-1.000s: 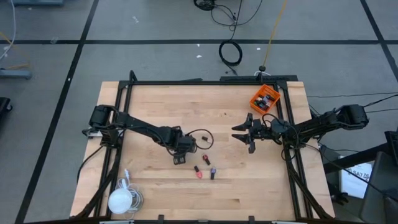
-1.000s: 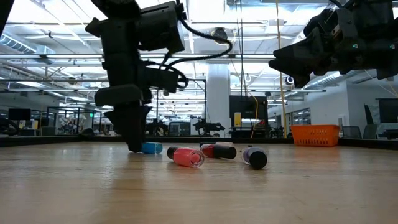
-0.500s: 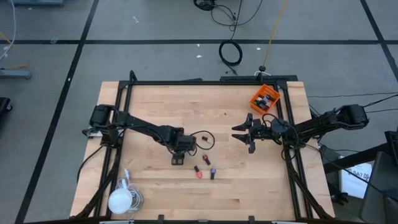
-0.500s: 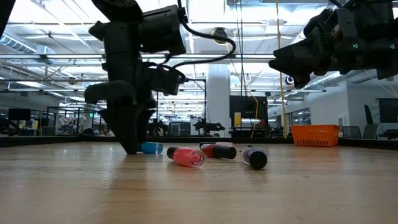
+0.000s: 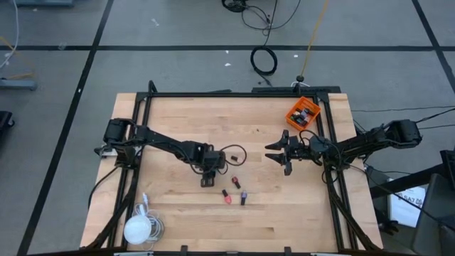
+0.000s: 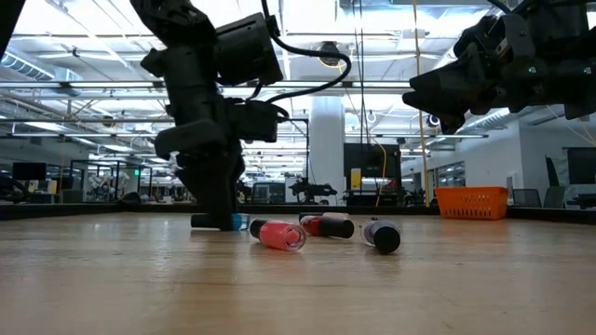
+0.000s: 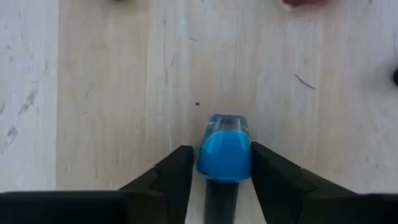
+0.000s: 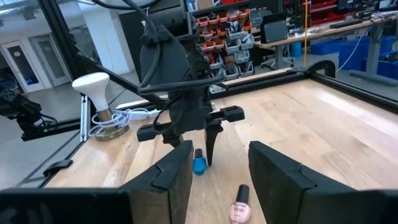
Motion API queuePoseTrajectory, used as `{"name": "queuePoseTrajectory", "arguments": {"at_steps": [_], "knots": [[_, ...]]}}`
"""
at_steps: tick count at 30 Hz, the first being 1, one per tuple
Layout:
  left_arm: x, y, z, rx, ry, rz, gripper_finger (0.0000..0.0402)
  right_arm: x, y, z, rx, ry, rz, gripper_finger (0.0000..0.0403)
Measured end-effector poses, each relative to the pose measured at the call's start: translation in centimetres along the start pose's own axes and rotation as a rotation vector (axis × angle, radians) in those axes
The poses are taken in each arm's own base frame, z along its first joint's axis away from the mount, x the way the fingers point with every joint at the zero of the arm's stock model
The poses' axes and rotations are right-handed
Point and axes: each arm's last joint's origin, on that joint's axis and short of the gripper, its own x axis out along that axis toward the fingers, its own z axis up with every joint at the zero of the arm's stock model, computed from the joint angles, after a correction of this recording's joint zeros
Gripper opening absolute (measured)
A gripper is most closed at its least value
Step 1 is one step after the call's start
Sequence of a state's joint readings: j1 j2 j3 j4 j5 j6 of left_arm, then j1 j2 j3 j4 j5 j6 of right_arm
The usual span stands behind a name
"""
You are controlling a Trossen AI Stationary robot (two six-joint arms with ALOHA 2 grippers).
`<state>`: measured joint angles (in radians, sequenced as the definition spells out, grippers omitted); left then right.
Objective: Pick & Place Nail Polish
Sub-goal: Put the blue nail polish bottle into the orange basket
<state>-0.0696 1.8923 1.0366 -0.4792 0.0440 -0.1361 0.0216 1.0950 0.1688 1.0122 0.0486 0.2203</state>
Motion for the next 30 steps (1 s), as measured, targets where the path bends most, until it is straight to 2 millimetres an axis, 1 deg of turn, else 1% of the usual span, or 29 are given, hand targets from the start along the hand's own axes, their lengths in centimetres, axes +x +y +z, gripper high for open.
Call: {"name": "queuePoseTrajectory", "arguments": {"at_steps": [7, 11, 14, 17, 21, 22, 24, 26, 28, 30], "knots": [[0.0, -0.2, 0.2, 0.036, -0.027, -0.001, 0.0118, 0.0, 0.0, 0.0, 0.0, 0.0, 0.0, 0.0144], [0.0, -0.2, 0.2, 0.052, -0.031, 0.001, 0.0104, 0.0, 0.0, 0.0, 0.0, 0.0, 0.0, 0.0144], [-0.1, -0.3, 0.3, 0.051, -0.039, 0.044, 0.0099, 0.0, 0.0, 0.0, 0.0, 0.0, -0.002, 0.0144], [-1.1, -0.6, 0.6, 0.046, -0.068, 0.112, 0.0097, 0.0, 0.0, 0.0, 0.009, -0.001, -0.006, 0.0144], [-2.9, -1.5, 1.1, 0.143, -0.109, 0.257, 0.0096, 0.3, 0.0, 0.0, 0.08, 0.012, -0.015, 0.0144], [-3.6, -1.8, 1.6, 0.172, -0.146, 0.304, 0.0096, 0.5, 0.0, 0.0, 0.086, 0.02, -0.029, 0.0144], [-4.9, -2.3, 2.7, 0.225, -0.218, 0.393, 0.0096, 1.2, -0.1, 0.1, 0.094, 0.025, -0.074, 0.0144], [-5.8, -2.7, 3.4, 0.271, -0.248, 0.475, 0.0096, 1.9, -0.3, 0.0, 0.112, 0.038, -0.137, 0.0144], [-6.3, -3.0, 3.9, 0.316, -0.249, 0.527, 0.0096, 2.8, -0.4, -0.4, 0.119, 0.07, -0.194, 0.0144], [-7.2, -3.3, 4.9, 0.339, -0.3, 0.558, 0.0096, 3.7, -0.5, -0.8, 0.116, 0.096, -0.222, 0.0144]]}}
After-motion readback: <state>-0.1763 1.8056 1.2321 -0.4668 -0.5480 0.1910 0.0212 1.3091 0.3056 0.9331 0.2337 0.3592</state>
